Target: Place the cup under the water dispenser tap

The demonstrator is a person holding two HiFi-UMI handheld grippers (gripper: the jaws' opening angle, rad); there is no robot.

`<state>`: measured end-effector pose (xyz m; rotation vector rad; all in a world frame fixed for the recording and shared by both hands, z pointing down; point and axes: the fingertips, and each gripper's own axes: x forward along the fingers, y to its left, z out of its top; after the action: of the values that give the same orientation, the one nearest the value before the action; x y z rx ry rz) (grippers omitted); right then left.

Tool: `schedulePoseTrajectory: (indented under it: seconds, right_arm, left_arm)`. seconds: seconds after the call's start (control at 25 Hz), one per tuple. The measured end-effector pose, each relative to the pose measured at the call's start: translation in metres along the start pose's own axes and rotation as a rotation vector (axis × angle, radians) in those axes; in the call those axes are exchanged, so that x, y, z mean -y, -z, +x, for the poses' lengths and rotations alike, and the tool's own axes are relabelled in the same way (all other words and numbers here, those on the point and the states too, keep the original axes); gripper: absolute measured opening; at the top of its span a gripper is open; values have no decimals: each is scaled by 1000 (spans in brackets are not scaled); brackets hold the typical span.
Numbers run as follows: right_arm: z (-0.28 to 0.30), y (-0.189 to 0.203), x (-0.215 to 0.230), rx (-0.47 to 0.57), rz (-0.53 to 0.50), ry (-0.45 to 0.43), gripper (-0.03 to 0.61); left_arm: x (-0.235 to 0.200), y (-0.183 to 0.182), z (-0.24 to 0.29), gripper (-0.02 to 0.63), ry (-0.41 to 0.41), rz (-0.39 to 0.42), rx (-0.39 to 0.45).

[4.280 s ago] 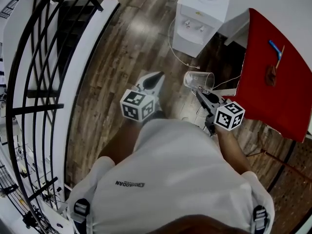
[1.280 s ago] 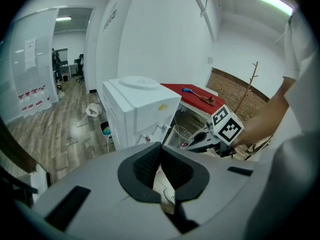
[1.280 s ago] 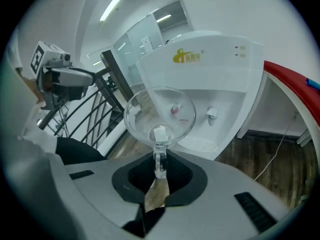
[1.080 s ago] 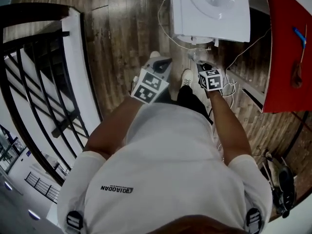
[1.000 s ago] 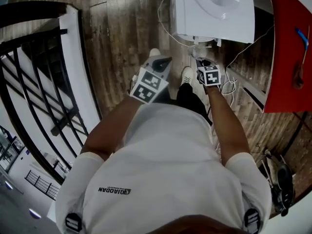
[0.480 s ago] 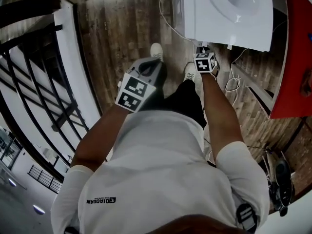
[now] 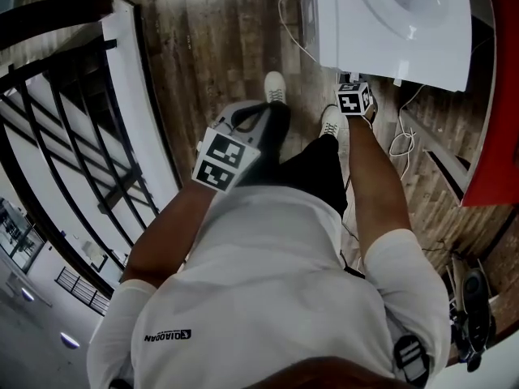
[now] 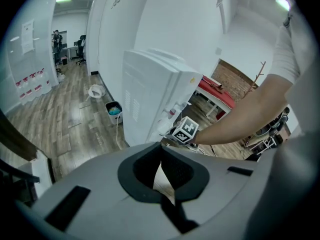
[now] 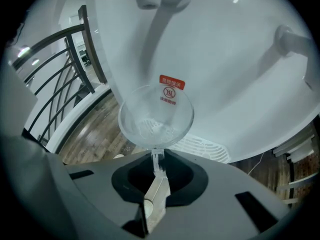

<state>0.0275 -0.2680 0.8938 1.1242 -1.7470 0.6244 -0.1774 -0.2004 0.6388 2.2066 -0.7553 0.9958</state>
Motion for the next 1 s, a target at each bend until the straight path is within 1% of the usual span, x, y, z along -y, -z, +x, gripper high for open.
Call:
schedulePoseTrajectory:
  seconds: [0.28,0.36,0.4,0.52,0.64,0.72,0.88,1.0]
  right_arm:
    - [-1,0,0,0,-7,-11,47]
    - [-2,-2,3,0,-15,-13,65]
    - [-3,-3,3,2,-21,-12,85]
    - [-9,-2,2,5,-50,-13,107]
    - [-16,3,0,4,-65,-26,110]
    - [-21,6,2,3,-51,-34,114]
    - [-39,21,8,-8,-18,-61,118]
    - [-62,30,6,-20,-35,-124,117]
  left_arm:
    - [5,-2,1,-3,1,-10,11]
    - [5,-4,1,-3,-4,-8,14]
    - [5,-5,0,-3,-9,-8,17]
    - [9,-7,-4,-3,-24,-13,28]
    - [16,-8,-5,-3,-34,-12,35]
    - [21,-10,-6,-3,-43,-12,44]
    - [39,-20,-9,-3,-54,-30,72]
    - [48,-36,-16,-3,-64,-82,121]
